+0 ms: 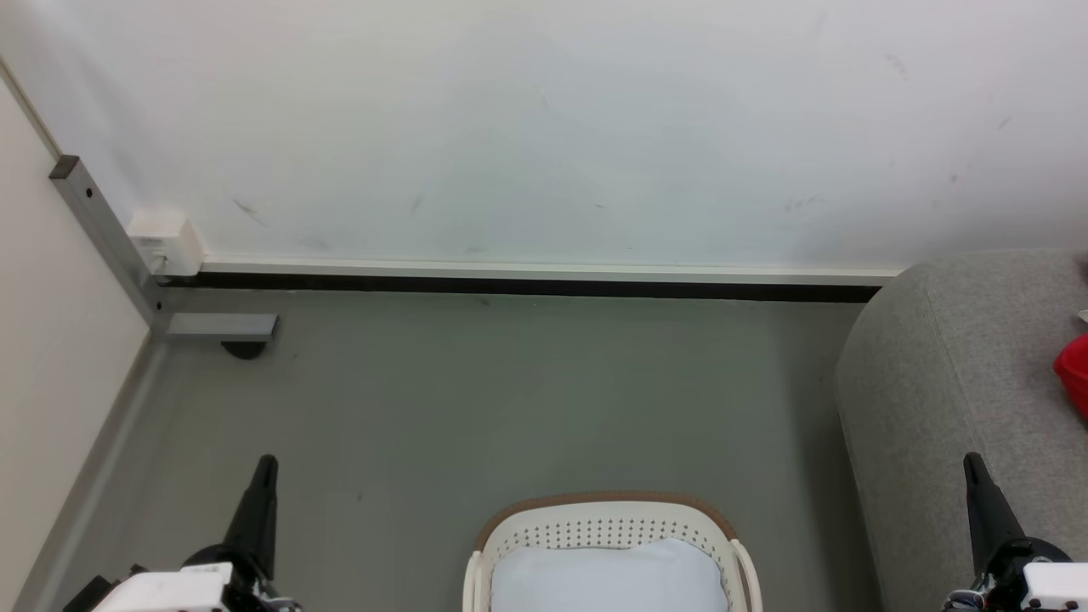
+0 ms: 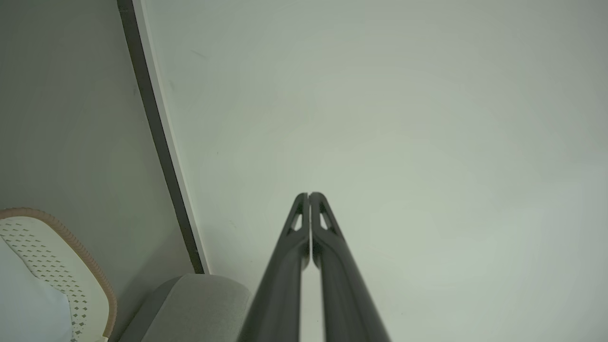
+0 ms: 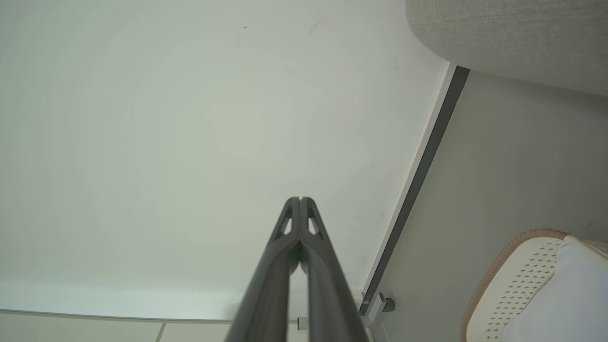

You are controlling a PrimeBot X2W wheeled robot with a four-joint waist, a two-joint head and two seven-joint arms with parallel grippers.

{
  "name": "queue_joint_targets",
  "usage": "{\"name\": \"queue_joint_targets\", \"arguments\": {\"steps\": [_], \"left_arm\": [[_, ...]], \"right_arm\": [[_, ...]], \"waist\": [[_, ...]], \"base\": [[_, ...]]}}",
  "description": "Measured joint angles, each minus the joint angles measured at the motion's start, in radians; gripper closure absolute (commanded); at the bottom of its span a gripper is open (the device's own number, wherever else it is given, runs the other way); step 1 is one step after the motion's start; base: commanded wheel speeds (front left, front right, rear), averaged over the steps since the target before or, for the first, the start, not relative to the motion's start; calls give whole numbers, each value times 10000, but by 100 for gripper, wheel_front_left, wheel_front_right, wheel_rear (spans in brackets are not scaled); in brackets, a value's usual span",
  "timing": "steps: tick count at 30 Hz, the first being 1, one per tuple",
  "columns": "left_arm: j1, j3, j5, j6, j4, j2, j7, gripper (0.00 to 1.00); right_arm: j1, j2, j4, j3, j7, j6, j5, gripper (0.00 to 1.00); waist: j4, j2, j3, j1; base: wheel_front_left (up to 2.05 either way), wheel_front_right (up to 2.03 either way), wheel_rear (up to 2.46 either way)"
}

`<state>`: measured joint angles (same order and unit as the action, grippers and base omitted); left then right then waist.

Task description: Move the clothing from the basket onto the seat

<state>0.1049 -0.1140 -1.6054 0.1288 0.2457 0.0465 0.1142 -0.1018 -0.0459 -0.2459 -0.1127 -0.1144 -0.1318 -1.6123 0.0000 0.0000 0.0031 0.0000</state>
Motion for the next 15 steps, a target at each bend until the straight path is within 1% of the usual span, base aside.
{"name": "queue_joint_targets", "arguments": {"steps": [15], "left_arm": [[0,0,0,0,0,0,0,100]], "right_arm": [[-1,0,0,0,0,0,0,100]], "waist": [[0,0,0,0]], "base": [[0,0,0]]}}
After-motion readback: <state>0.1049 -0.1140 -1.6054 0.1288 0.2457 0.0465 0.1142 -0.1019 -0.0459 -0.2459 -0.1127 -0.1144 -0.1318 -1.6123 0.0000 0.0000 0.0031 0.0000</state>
